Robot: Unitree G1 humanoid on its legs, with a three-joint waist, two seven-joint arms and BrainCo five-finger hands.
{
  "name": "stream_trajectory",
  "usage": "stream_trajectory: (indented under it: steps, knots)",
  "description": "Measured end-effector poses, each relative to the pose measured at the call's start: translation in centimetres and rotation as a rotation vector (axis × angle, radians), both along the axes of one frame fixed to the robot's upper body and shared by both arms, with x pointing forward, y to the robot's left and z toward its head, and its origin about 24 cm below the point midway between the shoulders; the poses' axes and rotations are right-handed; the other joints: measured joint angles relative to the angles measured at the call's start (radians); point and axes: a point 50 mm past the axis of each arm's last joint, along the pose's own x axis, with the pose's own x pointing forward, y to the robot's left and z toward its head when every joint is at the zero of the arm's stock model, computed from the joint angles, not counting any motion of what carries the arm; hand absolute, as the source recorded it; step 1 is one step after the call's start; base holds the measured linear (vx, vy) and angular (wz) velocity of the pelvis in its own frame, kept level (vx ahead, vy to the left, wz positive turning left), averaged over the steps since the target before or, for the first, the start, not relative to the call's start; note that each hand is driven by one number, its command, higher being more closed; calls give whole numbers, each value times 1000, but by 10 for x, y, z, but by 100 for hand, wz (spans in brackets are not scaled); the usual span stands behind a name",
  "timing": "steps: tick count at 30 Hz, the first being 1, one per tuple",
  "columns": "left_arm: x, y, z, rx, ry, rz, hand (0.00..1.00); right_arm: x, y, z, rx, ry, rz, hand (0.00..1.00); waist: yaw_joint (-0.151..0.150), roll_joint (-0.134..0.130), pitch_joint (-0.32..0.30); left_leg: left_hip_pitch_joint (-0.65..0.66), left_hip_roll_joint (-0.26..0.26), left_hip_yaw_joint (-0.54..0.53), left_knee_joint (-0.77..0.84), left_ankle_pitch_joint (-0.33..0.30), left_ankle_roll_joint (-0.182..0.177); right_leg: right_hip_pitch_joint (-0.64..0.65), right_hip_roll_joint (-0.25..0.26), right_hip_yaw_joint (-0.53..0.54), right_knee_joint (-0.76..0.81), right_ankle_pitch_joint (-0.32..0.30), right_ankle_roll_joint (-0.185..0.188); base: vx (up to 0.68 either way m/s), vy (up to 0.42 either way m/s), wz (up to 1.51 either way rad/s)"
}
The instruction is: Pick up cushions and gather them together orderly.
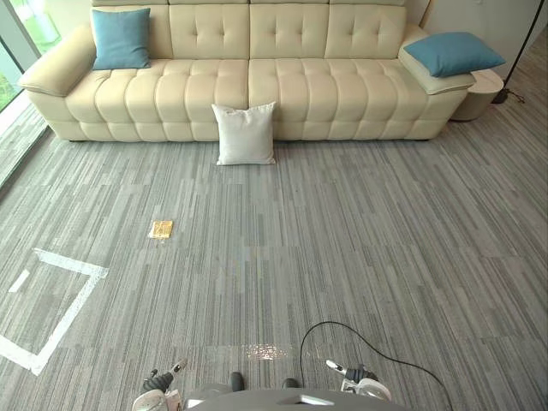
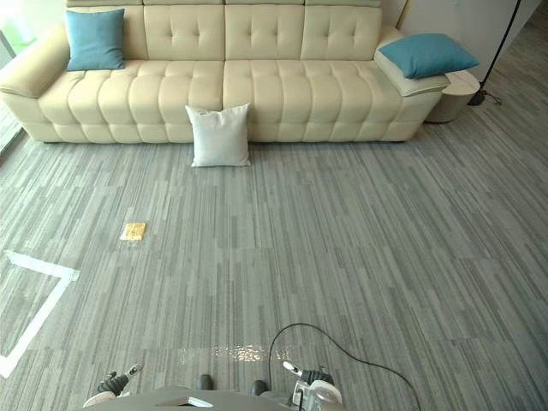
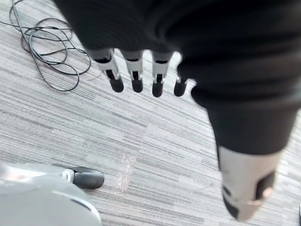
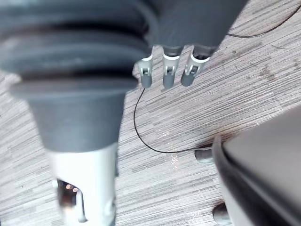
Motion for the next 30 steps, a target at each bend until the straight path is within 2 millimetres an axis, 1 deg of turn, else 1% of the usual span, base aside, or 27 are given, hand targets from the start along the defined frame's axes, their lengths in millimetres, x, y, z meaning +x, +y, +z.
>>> stream_trajectory:
  steps: [3,5,6,15,19,21,23,24,25,26,27,28,29,30]
  knots:
    - [0,0,0,1,-1,-2,0,-2,1,-1,4,0,-11,0,1,-2,1,0,-5,-18,0,2,3,6,-5,-21,0,-4,4,-34,-21,17]
    - [0,0,0,1,-1,-2,0,-3,1,-1,6,2,-19,0,5,-3,1,0,-6,-18,0,2,3,6,-6,-21,0,-5,4,-37,-20,5]
    - [0,1,0,1,-2,-3,0,-5,1,-1,16,0,-48,0,4,-4,2,-1,-7,-18,0,2,3,7,-6,-21,0,-5,4,-30,-21,-1]
    - [1,1,1,0,-6,-6,0,-9,0,-2,47,-8,-131,0,4,-8,3,-15,-6,-19,0,2,3,-6,-6,-24,0,-7,2,-18,-19,0]
    - [5,4,2,8,-21,-7,0,-9,1,-2,59,-18,-155,0,4,-16,11,-22,-3,-15,1,-9,-12,-8,-5,-27,9,-20,-4,-15,-28,0]
    - [7,4,3,11,-28,-7,0,-8,1,-1,58,-29,-160,0,5,-18,12,-33,2,-10,9,-17,-14,-29,-5,-37,36,-37,-8,15,-43,7]
    - [19,6,7,19,-71,-12,0,-4,1,1,58,-63,-177,0,6,-21,44,-112,40,66,211,-118,-27,-43,-12,-54,91,-70,-15,59,-55,19]
    - [21,6,8,20,-79,-12,0,-2,0,2,54,-73,-180,0,7,-17,50,-135,54,81,274,-141,-32,-43,-10,-57,107,-83,-15,22,-46,22]
    - [23,7,9,21,-89,-2,0,-3,-1,3,50,-83,-182,0,4,-13,52,-203,85,117,431,-179,-36,-58,-8,-69,145,-127,-20,-7,-23,27]
    - [26,7,10,22,-102,5,0,-2,0,4,48,-86,-179,0,3,-14,55,-246,99,123,523,-188,-43,-60,-8,-76,165,-148,-25,13,-19,35]
    - [32,7,12,24,-129,14,0,-2,-1,4,48,-87,-181,0,8,-11,60,-314,125,124,680,-181,-51,-57,-8,-80,189,-174,-27,105,14,23]
    - [36,8,14,24,-147,25,0,0,-1,4,45,-89,-180,0,11,-17,70,-394,146,123,827,-161,-72,-41,-19,-79,205,-191,-41,135,36,13]
    - [37,8,14,20,-152,36,0,3,-1,5,44,-97,-177,0,14,-22,75,-422,154,122,870,-181,-62,-36,-27,-83,208,-197,-41,137,60,5]
    - [37,8,14,17,-153,44,0,4,-2,6,41,-101,-176,0,15,-17,74,-450,166,123,873,-217,-59,-31,-33,-79,210,-207,-37,142,80,3]
